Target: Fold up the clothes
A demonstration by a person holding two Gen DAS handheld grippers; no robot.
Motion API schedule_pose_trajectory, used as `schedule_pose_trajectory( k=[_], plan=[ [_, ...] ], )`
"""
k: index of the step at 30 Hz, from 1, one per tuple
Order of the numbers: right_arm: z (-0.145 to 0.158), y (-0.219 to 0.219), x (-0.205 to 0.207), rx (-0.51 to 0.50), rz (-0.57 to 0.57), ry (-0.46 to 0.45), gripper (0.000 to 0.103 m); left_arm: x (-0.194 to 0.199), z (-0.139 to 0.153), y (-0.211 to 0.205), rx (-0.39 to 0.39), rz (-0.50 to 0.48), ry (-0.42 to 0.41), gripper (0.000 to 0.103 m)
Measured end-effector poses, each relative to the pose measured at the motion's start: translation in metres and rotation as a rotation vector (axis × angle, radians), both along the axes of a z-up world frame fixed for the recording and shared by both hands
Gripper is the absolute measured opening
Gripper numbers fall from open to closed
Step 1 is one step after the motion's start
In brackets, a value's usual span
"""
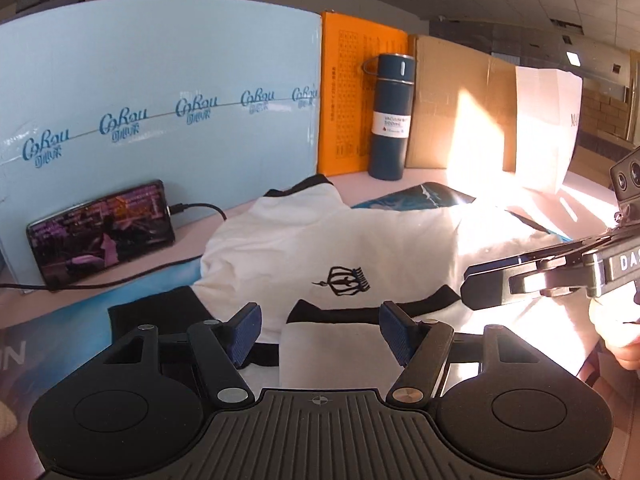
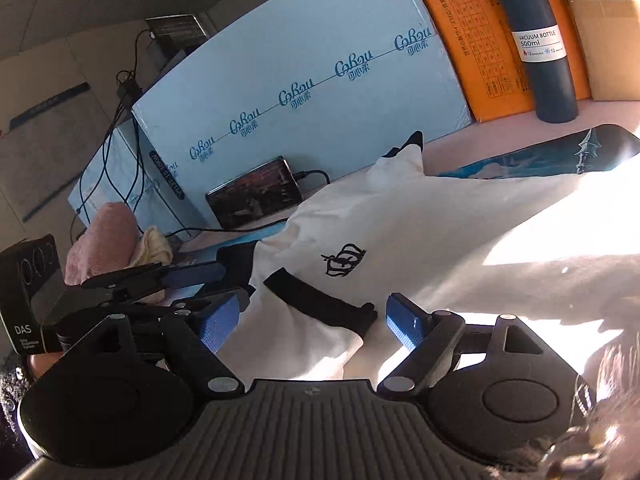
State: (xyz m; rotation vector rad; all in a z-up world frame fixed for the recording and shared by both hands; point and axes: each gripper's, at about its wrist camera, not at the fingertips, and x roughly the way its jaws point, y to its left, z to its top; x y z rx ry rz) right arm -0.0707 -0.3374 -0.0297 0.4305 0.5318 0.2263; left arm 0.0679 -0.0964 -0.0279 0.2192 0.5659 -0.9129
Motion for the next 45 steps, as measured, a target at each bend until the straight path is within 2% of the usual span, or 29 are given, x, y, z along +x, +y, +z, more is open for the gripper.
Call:
schedule_pose_trajectory(
  k=[1, 5, 7, 9, 10, 11, 12, 17, 18, 25, 28, 31, 35, 38, 40, 43, 45],
  plan=[
    [-0.001, 0.003, 0.001, -0.006, -0.011, 0.008, 0.078, 0.003, -0.006, -0.003, 0.018, -0.004, 0.012, 0.067],
    [-0.008, 0.007, 0.009, -0.032, -0.033, 0.039, 0.048, 0.001, -0.015, -0.006, 0.042, -0.024, 0.009, 0.065],
    [-0.014, 0.01, 0.011, -0.078, -0.062, 0.047, 0.033, -0.003, -0.016, -0.007, 0.048, -0.037, -0.008, 0.059],
    [-0.015, 0.008, 0.009, -0.068, -0.062, 0.036, 0.024, -0.009, -0.015, -0.008, 0.054, -0.055, -0.041, 0.029],
    [-0.015, 0.007, 0.009, -0.061, -0.061, 0.031, 0.018, -0.011, -0.014, -0.009, 0.057, -0.064, -0.057, 0.022],
    [-0.015, 0.007, 0.006, -0.047, -0.061, 0.027, 0.014, -0.014, -0.013, -0.01, 0.056, -0.078, -0.073, 0.01],
    [-0.014, 0.006, 0.004, -0.032, -0.061, 0.022, 0.014, -0.017, -0.011, -0.009, 0.047, -0.09, -0.092, 0.005],
    [-0.003, 0.008, -0.025, 0.02, -0.038, -0.052, 0.011, -0.042, 0.008, 0.01, -0.025, -0.111, -0.169, 0.002],
    [0.001, 0.01, -0.034, 0.026, -0.027, -0.074, 0.011, -0.048, 0.013, 0.018, -0.06, -0.117, -0.185, 0.002],
    [0.02, 0.019, -0.101, 0.1, 0.045, -0.203, 0.009, -0.106, 0.033, 0.08, -0.264, -0.154, -0.204, 0.002],
    [0.024, 0.024, -0.129, 0.09, 0.044, -0.227, 0.009, -0.126, 0.034, 0.103, -0.304, -0.185, -0.214, 0.002],
    [0.024, 0.031, -0.156, 0.09, 0.072, -0.238, 0.009, -0.142, 0.03, 0.122, -0.339, -0.211, -0.186, 0.002],
    [0.015, 0.042, -0.18, 0.075, 0.119, -0.224, 0.009, -0.16, 0.018, 0.14, -0.347, -0.263, -0.162, 0.002],
    [0.003, 0.05, -0.193, 0.046, 0.148, -0.205, 0.009, -0.169, 0.005, 0.148, -0.333, -0.297, -0.125, 0.002],
    [-0.005, 0.053, -0.201, 0.061, 0.178, -0.191, 0.009, -0.173, -0.001, 0.154, -0.324, -0.328, -0.086, 0.002],
    [-0.015, 0.057, -0.212, 0.107, 0.258, -0.18, 0.008, -0.177, -0.008, 0.157, -0.254, -0.385, -0.031, 0.003],
    [-0.017, 0.062, -0.217, 0.076, 0.281, -0.168, 0.009, -0.176, -0.009, 0.158, -0.215, -0.447, 0.015, 0.006]
  ],
)
